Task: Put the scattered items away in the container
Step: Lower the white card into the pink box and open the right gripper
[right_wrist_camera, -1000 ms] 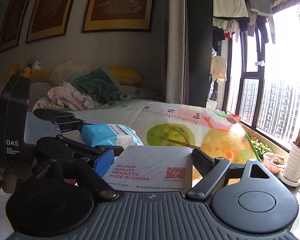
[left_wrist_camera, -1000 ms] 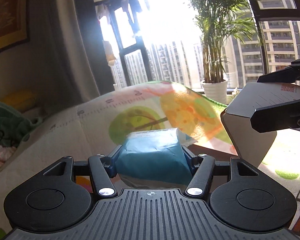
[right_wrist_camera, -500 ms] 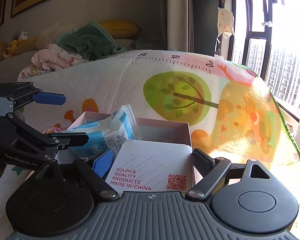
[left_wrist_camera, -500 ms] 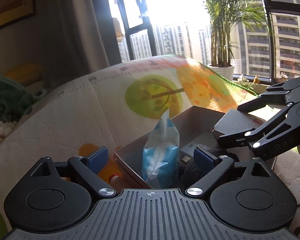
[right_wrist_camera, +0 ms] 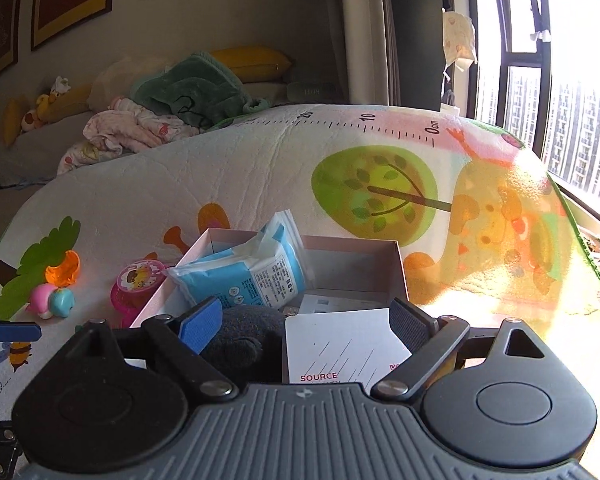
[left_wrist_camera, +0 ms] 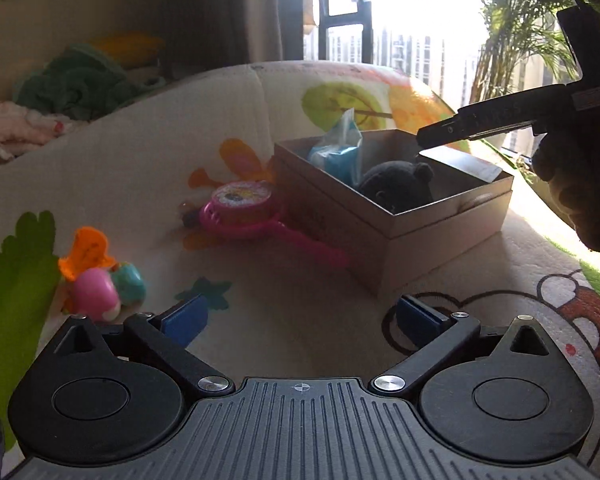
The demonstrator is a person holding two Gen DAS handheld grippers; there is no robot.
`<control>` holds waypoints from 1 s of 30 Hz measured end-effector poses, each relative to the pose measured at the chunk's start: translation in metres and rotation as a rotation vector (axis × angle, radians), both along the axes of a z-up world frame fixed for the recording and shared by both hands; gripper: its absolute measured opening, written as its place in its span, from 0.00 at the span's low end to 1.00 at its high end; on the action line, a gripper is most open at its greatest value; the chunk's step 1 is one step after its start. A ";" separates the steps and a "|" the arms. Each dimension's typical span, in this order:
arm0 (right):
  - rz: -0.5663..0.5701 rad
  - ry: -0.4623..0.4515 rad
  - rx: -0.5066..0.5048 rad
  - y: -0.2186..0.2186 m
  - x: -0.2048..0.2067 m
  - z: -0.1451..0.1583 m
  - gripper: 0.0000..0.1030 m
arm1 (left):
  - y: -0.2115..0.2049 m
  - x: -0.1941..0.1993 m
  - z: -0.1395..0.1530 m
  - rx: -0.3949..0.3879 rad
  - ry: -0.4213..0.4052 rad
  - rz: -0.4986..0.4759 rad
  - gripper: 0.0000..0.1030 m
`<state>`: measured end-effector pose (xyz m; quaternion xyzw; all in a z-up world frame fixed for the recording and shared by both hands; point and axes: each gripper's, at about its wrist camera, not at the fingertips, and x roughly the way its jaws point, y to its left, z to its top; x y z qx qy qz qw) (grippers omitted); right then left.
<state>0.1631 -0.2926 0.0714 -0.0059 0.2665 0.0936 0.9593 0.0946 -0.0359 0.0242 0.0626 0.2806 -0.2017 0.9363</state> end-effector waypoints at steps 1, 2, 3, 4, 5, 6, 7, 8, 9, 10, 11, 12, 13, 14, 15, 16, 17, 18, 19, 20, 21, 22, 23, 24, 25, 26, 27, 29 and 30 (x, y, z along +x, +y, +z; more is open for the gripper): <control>-0.007 0.013 0.014 0.001 0.000 -0.001 0.89 | 0.008 -0.002 -0.003 -0.014 0.016 0.027 1.00; -0.016 0.031 0.034 0.002 0.001 -0.003 0.89 | 0.017 -0.005 -0.006 -0.034 0.031 0.058 1.00; -0.026 0.052 0.061 0.002 0.003 -0.007 0.89 | 0.025 -0.008 -0.007 -0.055 0.041 0.079 1.00; -0.036 0.074 0.089 0.001 0.006 -0.010 0.90 | 0.029 -0.010 -0.009 -0.073 0.045 0.091 1.00; -0.048 0.084 0.111 0.000 0.009 -0.014 0.90 | 0.036 -0.013 -0.009 -0.098 0.043 0.104 1.00; -0.057 0.085 0.126 0.000 0.011 -0.017 0.92 | 0.040 -0.016 -0.009 -0.113 0.034 0.113 1.00; -0.062 0.084 0.135 0.002 0.014 -0.019 0.94 | 0.042 -0.017 -0.009 -0.124 0.025 0.119 1.00; -0.065 0.083 0.142 0.004 0.017 -0.019 0.96 | 0.044 -0.019 -0.008 -0.137 0.015 0.124 1.00; -0.061 0.082 0.149 0.006 0.019 -0.018 0.97 | 0.045 -0.020 -0.007 -0.149 0.007 0.126 1.00; -0.048 0.087 0.158 0.009 0.023 -0.017 0.98 | 0.046 -0.021 -0.006 -0.159 0.002 0.128 1.00; -0.032 0.095 0.166 0.013 0.028 -0.017 0.98 | 0.048 -0.022 -0.006 -0.169 0.000 0.131 1.00; -0.022 0.103 0.171 0.016 0.033 -0.017 0.98 | 0.048 -0.021 -0.006 -0.180 -0.001 0.135 1.00; -0.013 0.115 0.176 0.020 0.038 -0.017 0.98 | 0.049 -0.021 -0.005 -0.191 -0.001 0.137 1.00; 0.000 0.131 0.186 0.023 0.044 -0.017 0.98 | 0.051 -0.020 -0.005 -0.205 -0.002 0.142 1.00; 0.011 0.148 0.203 0.025 0.049 -0.018 0.98 | 0.052 -0.020 -0.005 -0.218 -0.003 0.148 1.00; 0.016 0.169 0.227 0.026 0.055 -0.019 0.98 | 0.054 -0.020 -0.006 -0.228 -0.003 0.153 1.00; 0.024 0.197 0.256 0.027 0.061 -0.020 0.98 | 0.056 -0.019 -0.006 -0.237 -0.001 0.157 1.00; 0.034 0.231 0.290 0.028 0.066 -0.022 0.98 | 0.056 -0.019 -0.006 -0.242 0.001 0.159 1.00; 0.035 0.258 0.315 0.029 0.070 -0.024 0.98 | 0.057 -0.019 -0.006 -0.244 0.000 0.160 1.00; 0.024 0.271 0.318 0.031 0.071 -0.024 0.98 | 0.057 -0.020 -0.006 -0.244 -0.003 0.160 1.00; 0.019 0.269 0.306 0.033 0.070 -0.021 0.97 | 0.056 -0.020 -0.006 -0.244 -0.006 0.159 1.00; 0.024 0.250 0.291 0.034 0.066 -0.016 0.95 | 0.056 -0.021 -0.006 -0.244 -0.008 0.157 1.00; 0.023 0.214 0.272 0.032 0.059 -0.007 0.94 | 0.056 -0.021 -0.006 -0.245 -0.009 0.155 1.00; 0.014 0.176 0.245 0.028 0.051 0.002 0.89 | 0.057 -0.021 -0.006 -0.248 -0.006 0.154 1.00; -0.005 0.147 0.209 0.024 0.044 0.010 0.78 | 0.057 -0.021 -0.007 -0.248 -0.003 0.154 1.00; -0.029 0.129 0.162 0.020 0.038 0.017 0.70 | 0.056 -0.020 -0.007 -0.249 0.003 0.152 1.00; -0.053 0.124 0.111 0.017 0.033 0.021 0.51 | 0.056 -0.019 -0.008 -0.249 0.009 0.150 1.00; -0.087 0.152 0.051 0.012 0.026 0.020 0.35 | 0.055 -0.018 -0.008 -0.249 0.019 0.150 1.00; -0.103 0.182 0.039 0.009 0.025 0.016 0.34 | 0.055 -0.018 -0.008 -0.248 0.019 0.151 1.00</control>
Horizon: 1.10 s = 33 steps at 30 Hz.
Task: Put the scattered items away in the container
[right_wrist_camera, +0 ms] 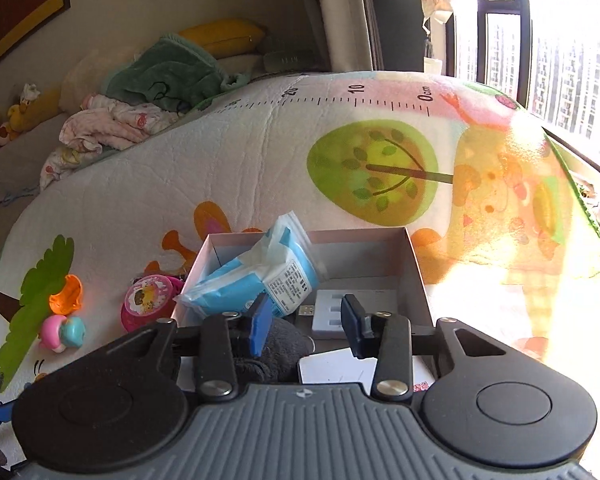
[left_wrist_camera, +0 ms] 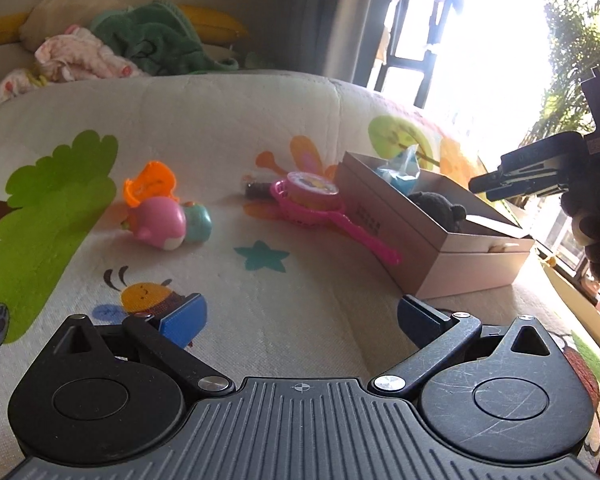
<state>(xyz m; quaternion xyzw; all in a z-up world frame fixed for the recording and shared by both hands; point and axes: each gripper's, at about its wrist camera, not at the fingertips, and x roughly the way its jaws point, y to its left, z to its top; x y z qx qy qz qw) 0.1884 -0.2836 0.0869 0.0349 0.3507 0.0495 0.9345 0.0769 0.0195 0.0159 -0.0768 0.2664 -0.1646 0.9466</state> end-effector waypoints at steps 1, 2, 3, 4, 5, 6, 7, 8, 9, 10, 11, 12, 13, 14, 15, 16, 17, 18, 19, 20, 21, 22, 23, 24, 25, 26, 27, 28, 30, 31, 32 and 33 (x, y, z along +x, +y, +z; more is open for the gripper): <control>-0.023 0.036 -0.006 -0.002 0.001 -0.006 0.33 | 0.000 0.000 0.000 0.000 -0.001 0.002 1.00; -0.047 0.072 0.004 -0.005 0.002 -0.014 0.33 | 0.000 0.000 0.000 0.001 -0.001 0.004 1.00; -0.062 0.103 0.029 -0.008 0.005 -0.022 0.33 | 0.000 0.000 0.000 0.002 -0.001 0.004 1.00; -0.076 0.121 0.055 -0.010 0.008 -0.030 0.33 | 0.000 0.000 0.000 0.003 -0.001 0.005 1.00; -0.087 0.140 0.083 -0.011 0.013 -0.038 0.33 | 0.000 0.000 0.000 0.001 0.001 0.005 1.00; -0.092 0.162 0.125 -0.012 0.018 -0.044 0.32 | 0.001 0.000 0.000 0.000 0.003 0.006 1.00; -0.090 0.178 0.172 -0.014 0.023 -0.050 0.31 | 0.001 0.001 -0.001 -0.001 0.006 0.007 1.00; -0.081 0.193 0.220 -0.015 0.027 -0.054 0.31 | 0.002 0.001 -0.001 -0.004 0.008 0.009 1.00; -0.080 0.199 0.253 -0.016 0.031 -0.057 0.31 | 0.003 0.001 -0.001 -0.007 0.010 0.011 1.00; -0.085 0.190 0.260 -0.016 0.032 -0.056 0.31 | 0.003 0.001 -0.001 -0.010 0.012 0.011 1.00; -0.086 0.162 0.249 -0.015 0.030 -0.052 0.31 | 0.003 0.002 -0.001 -0.012 0.014 0.011 1.00; -0.079 0.121 0.229 -0.013 0.025 -0.045 0.31 | 0.003 0.002 -0.002 -0.014 0.018 0.010 1.00; -0.068 0.081 0.206 -0.011 0.020 -0.037 0.31 | 0.003 0.003 -0.002 -0.014 0.023 0.009 1.00; -0.057 0.043 0.180 -0.007 0.014 -0.030 0.31 | 0.003 0.004 -0.003 -0.015 0.030 0.009 1.00; -0.039 0.001 0.144 0.000 0.006 -0.021 0.32 | 0.003 0.005 -0.003 -0.015 0.037 0.012 1.00; -0.012 -0.039 0.103 0.010 -0.002 -0.014 0.38 | 0.003 0.005 -0.004 -0.013 0.042 0.015 1.00; 0.027 -0.079 0.053 0.022 -0.009 -0.008 0.40 | 0.003 0.006 -0.004 -0.009 0.046 0.020 1.00; 0.078 -0.119 -0.009 0.038 -0.016 -0.004 0.45 | 0.002 0.006 -0.004 -0.007 0.047 0.023 1.00; 0.130 -0.148 -0.069 0.056 -0.022 -0.002 0.46 | 0.002 0.006 -0.004 -0.004 0.046 0.025 1.00; 0.186 -0.166 -0.122 0.074 -0.027 0.000 0.46 | 0.002 0.006 -0.004 -0.001 0.044 0.028 1.00; 0.237 -0.170 -0.156 0.091 -0.029 -0.001 0.46 | 0.002 0.005 -0.004 0.003 0.042 0.032 1.00; 0.278 -0.163 -0.175 0.106 -0.028 -0.003 0.46 | 0.001 0.005 -0.004 0.006 0.041 0.034 1.00; 0.310 -0.145 -0.186 0.119 -0.024 -0.004 0.46 | 0.001 0.004 -0.004 0.007 0.038 0.035 1.00; 0.337 -0.112 -0.193 0.134 -0.017 -0.005 0.47 | 0.001 0.004 -0.004 0.008 0.035 0.037 1.00; 0.355 -0.074 -0.196 0.147 -0.007 -0.006 0.48 | 0.001 0.003 -0.003 0.007 0.031 0.038 1.00; 0.362 -0.036 -0.196 0.158 0.005 -0.007 0.59 | 0.002 0.002 -0.003 0.005 0.028 0.038 1.00; 0.364 -0.004 -0.195 0.168 0.017 -0.008 0.75 | 0.002 0.002 -0.003 0.002 0.026 0.038 1.00; 0.362 0.018 -0.199 0.176 0.028 -0.009 0.83 | 0.003 0.002 -0.002 -0.002 0.024 0.038 1.00; 0.364 0.058 -0.235 0.191 0.050 -0.013 0.84 | 0.004 0.002 -0.002 -0.012 0.022 0.036 1.00; 0.365 0.077 -0.267 0.198 0.062 -0.017 0.84 | 0.005 0.002 -0.002 -0.015 0.021 0.036 1.00; 0.366 0.092 -0.294 0.203 0.071 -0.022 0.85 | 0.006 0.002 -0.002 -0.020 0.020 0.037 1.00; 0.368 0.114 -0.315 0.207 0.081 -0.028 0.87 | 0.006 0.002 -0.002 -0.024 0.020 0.038 1.00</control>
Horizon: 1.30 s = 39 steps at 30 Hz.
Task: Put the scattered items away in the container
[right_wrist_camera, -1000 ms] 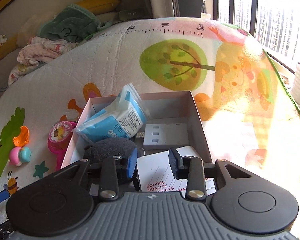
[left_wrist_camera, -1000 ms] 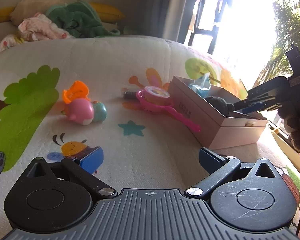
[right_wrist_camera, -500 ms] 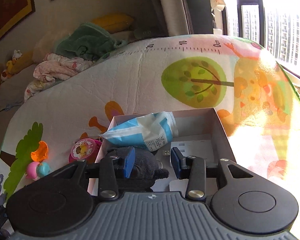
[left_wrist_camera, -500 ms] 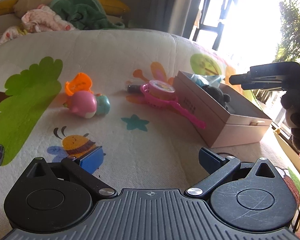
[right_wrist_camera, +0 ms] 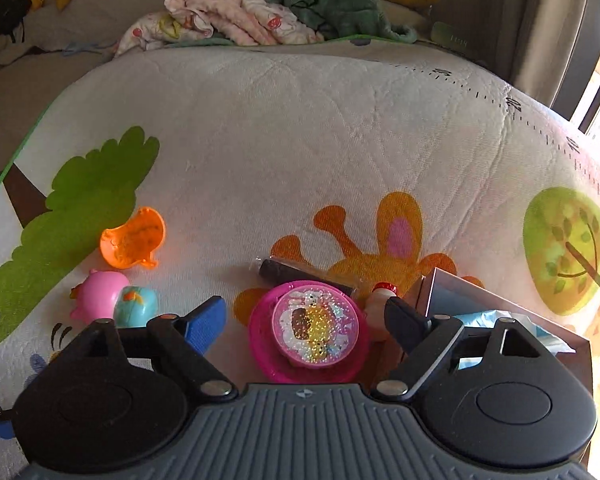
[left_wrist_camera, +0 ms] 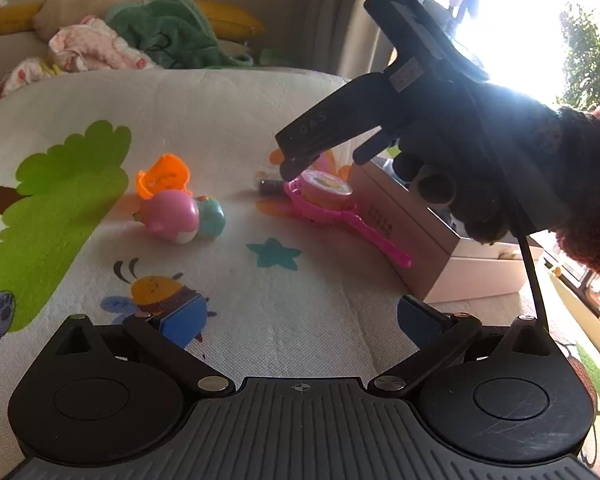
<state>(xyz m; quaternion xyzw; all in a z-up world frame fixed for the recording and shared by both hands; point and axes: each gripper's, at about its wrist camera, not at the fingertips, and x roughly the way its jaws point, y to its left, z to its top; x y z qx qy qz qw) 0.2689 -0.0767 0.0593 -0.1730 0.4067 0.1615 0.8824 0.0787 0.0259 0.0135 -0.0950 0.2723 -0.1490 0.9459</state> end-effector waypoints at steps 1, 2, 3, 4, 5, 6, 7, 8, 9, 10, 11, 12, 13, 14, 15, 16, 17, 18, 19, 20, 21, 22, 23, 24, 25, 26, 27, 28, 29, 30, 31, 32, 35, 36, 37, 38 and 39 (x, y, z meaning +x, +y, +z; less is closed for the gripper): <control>-0.004 0.019 -0.017 0.003 0.009 -0.005 0.87 | 0.001 0.000 0.000 -0.004 0.000 0.001 1.00; -0.007 0.036 -0.031 0.006 0.016 -0.010 0.87 | 0.002 0.000 0.000 -0.009 0.000 0.002 1.00; -0.003 0.050 -0.046 0.009 0.021 -0.014 0.87 | 0.002 0.000 0.000 -0.011 0.000 0.002 1.00; 0.001 0.057 -0.062 0.012 0.026 -0.018 0.87 | 0.002 -0.001 0.000 -0.013 -0.001 0.003 1.00; -0.002 0.063 -0.077 0.015 0.029 -0.022 0.87 | 0.002 -0.001 0.000 -0.014 -0.003 0.004 1.00; -0.012 0.078 -0.088 0.016 0.033 -0.025 0.87 | 0.002 -0.001 0.001 -0.016 -0.005 0.004 1.00; -0.024 0.104 -0.087 0.016 0.036 -0.028 0.83 | 0.003 -0.002 0.001 -0.020 -0.009 0.001 1.00; -0.034 0.127 -0.081 0.014 0.037 -0.031 0.77 | 0.003 -0.002 0.001 -0.026 -0.014 -0.006 1.00; -0.037 0.137 -0.074 0.013 0.036 -0.031 0.77 | 0.003 -0.003 0.002 -0.033 -0.021 -0.014 1.00; -0.030 0.140 -0.066 0.012 0.031 -0.030 0.77 | 0.004 -0.005 0.002 -0.040 -0.030 -0.027 1.00; -0.019 0.146 -0.057 0.011 0.026 -0.028 0.77 | 0.004 -0.006 0.002 -0.044 -0.039 -0.041 1.00; -0.005 0.150 -0.044 0.010 0.018 -0.025 0.76 | 0.003 -0.007 0.003 -0.044 -0.045 -0.055 1.00; 0.013 0.152 -0.029 0.009 0.007 -0.021 0.76 | 0.002 -0.008 0.003 -0.043 -0.050 -0.066 1.00; 0.032 0.154 -0.017 0.008 -0.004 -0.017 0.76 | 0.001 -0.009 0.003 -0.042 -0.056 -0.078 1.00; 0.053 0.157 -0.002 0.006 -0.016 -0.012 0.76 | -0.001 -0.010 0.003 -0.041 -0.059 -0.090 1.00; 0.074 0.163 0.019 0.003 -0.030 -0.007 0.76 | -0.002 -0.011 0.003 -0.040 -0.061 -0.105 1.00; 0.090 0.169 0.044 -0.001 -0.043 -0.001 0.76 | -0.003 -0.012 0.004 -0.038 -0.064 -0.122 1.00; 0.099 0.179 0.069 -0.007 -0.057 0.005 0.76 | -0.006 -0.014 0.004 -0.033 -0.067 -0.151 1.00; 0.102 0.195 0.096 -0.013 -0.069 0.010 0.76 | -0.009 -0.017 0.004 -0.027 -0.070 -0.178 1.00; 0.102 0.210 0.122 -0.019 -0.078 0.013 0.76 | -0.012 -0.021 0.004 -0.016 -0.080 -0.211 1.00; 0.104 0.222 0.153 -0.027 -0.089 0.016 0.76 | -0.016 -0.025 0.004 -0.003 -0.093 -0.241 1.00; 0.106 0.228 0.191 -0.038 -0.100 0.020 0.77 | -0.018 -0.027 0.004 0.008 -0.101 -0.262 1.00; 0.102 0.221 0.220 -0.048 -0.110 0.024 0.78 | -0.023 -0.031 0.004 0.026 -0.110 -0.287 1.00; 0.093 0.194 0.237 -0.058 -0.119 0.027 0.82 | -0.026 -0.033 0.004 0.041 -0.115 -0.295 1.00; 0.086 0.148 0.240 -0.067 -0.126 0.030 0.83 | -0.029 -0.035 0.004 0.062 -0.118 -0.294 1.00; 0.080 0.089 0.233 -0.075 -0.135 0.033 0.83 | -0.031 -0.035 0.003 0.077 -0.115 -0.289 1.00; 0.073 0.034 0.221 -0.083 -0.142 0.035 0.83 | -0.033 -0.035 0.003 0.087 -0.108 -0.284 1.00; 0.065 -0.005 0.216 -0.090 -0.149 0.036 0.83 | -0.034 -0.034 0.003 0.098 -0.099 -0.275 1.00; 0.056 -0.032 0.215 -0.097 -0.155 0.035 0.83 | -0.035 -0.033 0.002 0.111 -0.087 -0.263 1.00; 0.050 -0.049 0.216 -0.102 -0.161 0.034 0.83 | -0.036 -0.033 0.002 0.120 -0.078 -0.257 1.00; 0.046 -0.054 0.224 -0.108 -0.166 0.032 0.83 | -0.037 -0.033 0.002 0.129 -0.070 -0.255 1.00; 0.039 -0.058 0.235 -0.114 -0.170 0.028 0.83 | -0.038 -0.034 0.002 0.139 -0.061 -0.255 1.00; 0.017 -0.070 0.253 -0.124 -0.180 0.014 0.82 | -0.041 -0.038 0.001 0.171 -0.043 -0.264 1.00; 0.012 -0.074 0.251 -0.125 -0.182 0.008 0.81 | -0.043 -0.040 0.001 0.188 -0.036 -0.269 1.00; 0.010 -0.077 0.249 -0.125 -0.183 0.001 0.81 | -0.045 -0.042 0.000 0.200 -0.032 -0.271 1.00; 0.016 -0.073 0.250 -0.124 -0.182 -0.005 0.79 | -0.047 -0.044 0.000 0.217 -0.025 -0.273 1.00; 0.023 -0.066 0.257 -0.123 -0.181 -0.012 0.79 | -0.049 -0.047 0.000 0.230 -0.017 -0.275 1.00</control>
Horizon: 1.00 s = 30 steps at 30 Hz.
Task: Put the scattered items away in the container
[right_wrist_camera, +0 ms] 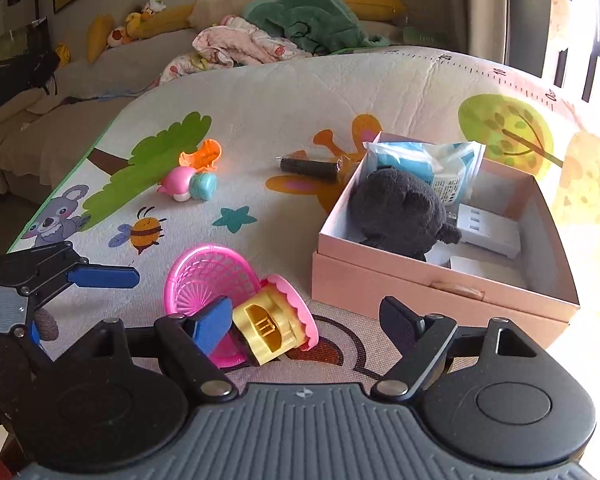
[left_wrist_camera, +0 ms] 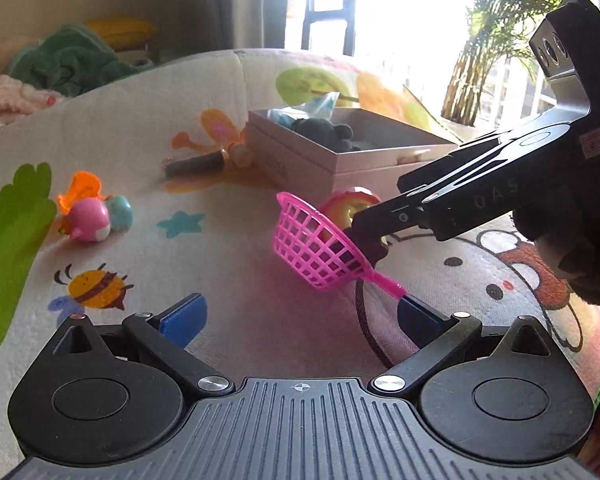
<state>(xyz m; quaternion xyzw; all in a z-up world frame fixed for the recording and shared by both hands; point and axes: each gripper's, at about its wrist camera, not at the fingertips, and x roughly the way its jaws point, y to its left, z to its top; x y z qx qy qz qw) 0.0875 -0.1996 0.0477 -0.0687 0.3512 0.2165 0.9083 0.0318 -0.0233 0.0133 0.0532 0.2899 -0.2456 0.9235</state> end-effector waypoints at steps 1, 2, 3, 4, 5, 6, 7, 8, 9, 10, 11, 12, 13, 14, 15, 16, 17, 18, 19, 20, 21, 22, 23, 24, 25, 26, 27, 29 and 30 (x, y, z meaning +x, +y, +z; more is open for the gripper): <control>0.006 0.005 0.013 0.000 0.001 -0.005 0.78 | -0.002 -0.002 0.000 0.009 0.007 -0.002 1.00; 0.011 0.006 0.029 0.001 0.004 -0.008 0.78 | -0.003 -0.005 0.000 0.016 0.016 -0.005 1.00; 0.012 0.006 0.044 0.001 0.006 -0.011 0.75 | -0.005 -0.007 0.000 0.021 0.022 -0.007 1.00; 0.009 0.011 0.058 0.001 0.008 -0.014 0.66 | -0.007 -0.010 0.001 0.028 0.028 -0.009 1.00; 0.008 0.027 0.073 0.001 0.011 -0.016 0.58 | -0.010 -0.013 0.002 0.037 0.030 -0.010 1.00; 0.010 0.047 0.088 0.000 0.013 -0.018 0.44 | -0.013 -0.016 0.003 0.045 0.029 -0.011 1.00; 0.008 0.057 0.102 -0.002 0.013 -0.018 0.44 | -0.015 -0.017 0.004 0.051 0.027 -0.012 1.00; 0.005 0.053 0.111 -0.004 0.011 -0.019 0.43 | -0.018 -0.018 0.007 0.056 0.024 -0.011 1.00; 0.001 0.044 0.113 -0.007 0.007 -0.018 0.43 | -0.021 -0.019 0.009 0.057 0.023 -0.008 1.00; -0.007 0.035 0.113 -0.012 0.002 -0.018 0.42 | -0.023 -0.018 0.011 0.055 0.023 -0.004 1.00; -0.016 0.028 0.116 -0.017 -0.002 -0.016 0.41 | -0.026 -0.017 0.013 0.049 0.025 0.003 1.00; -0.030 0.021 0.120 -0.025 -0.007 -0.015 0.41 | -0.028 -0.016 0.015 0.046 0.028 0.010 1.00; -0.051 0.009 0.117 -0.034 -0.014 -0.013 0.41 | -0.031 -0.014 0.016 0.046 0.032 0.024 1.00; -0.073 -0.008 0.103 -0.042 -0.020 -0.011 0.41 | -0.034 -0.013 0.017 0.047 0.035 0.037 1.00; -0.099 -0.030 0.078 -0.050 -0.027 -0.009 0.41 | -0.038 -0.011 0.017 0.055 0.036 0.054 1.00; -0.129 -0.055 0.047 -0.059 -0.033 -0.008 0.41 | -0.040 -0.010 0.017 0.067 0.036 0.070 1.00; -0.156 -0.077 0.015 -0.067 -0.040 -0.007 0.41 | -0.044 -0.009 0.016 0.089 0.034 0.098 1.00; -0.183 -0.101 -0.023 -0.073 -0.045 -0.007 0.41 | -0.047 -0.008 0.016 0.103 0.030 0.118 1.00; -0.206 -0.126 -0.067 -0.078 -0.051 -0.008 0.41 | -0.049 -0.009 0.015 0.110 0.028 0.127 1.00; -0.224 -0.153 -0.115 -0.081 -0.056 -0.009 0.41 | -0.051 -0.009 0.015 0.121 0.027 0.137 1.00; -0.235 -0.182 -0.164 -0.082 -0.062 -0.011 0.41 | -0.053 -0.009 0.014 0.133 0.030 0.142 1.00; -0.236 -0.210 -0.210 -0.082 -0.067 -0.014 0.41 | -0.055 -0.009 0.013 0.145 0.034 0.142 1.00; -0.227 -0.230 -0.248 -0.079 -0.071 -0.018 0.41 | -0.057 -0.009 0.012 0.156 0.039 0.141 1.00; -0.212 -0.243 -0.274 -0.075 -0.075 -0.021 0.41 | -0.058 -0.008 0.011 0.165 0.046 0.141 1.00; -0.193 -0.253 -0.293 -0.070 -0.079 -0.025 0.41 | -0.059 -0.008 0.010 0.170 0.051 0.142 1.00; -0.170 -0.260 -0.305 -0.064 -0.082 -0.028 0.41 | -0.059 -0.008 0.010 0.173 0.054 0.142 1.00; -0.148 -0.262 -0.307 -0.058 -0.085 -0.031 0.41 | -0.059 -0.008 0.010 0.173 0.056 0.143 1.00; -0.116 -0.265 -0.285 -0.048 -0.091 -0.034 0.45 | -0.058 -0.008 0.010 0.185 0.055 0.149 1.00; -0.101 -0.264 -0.272 -0.043 -0.093 -0.035 0.51 | -0.057 -0.008 0.010 0.197 0.050 0.152 1.00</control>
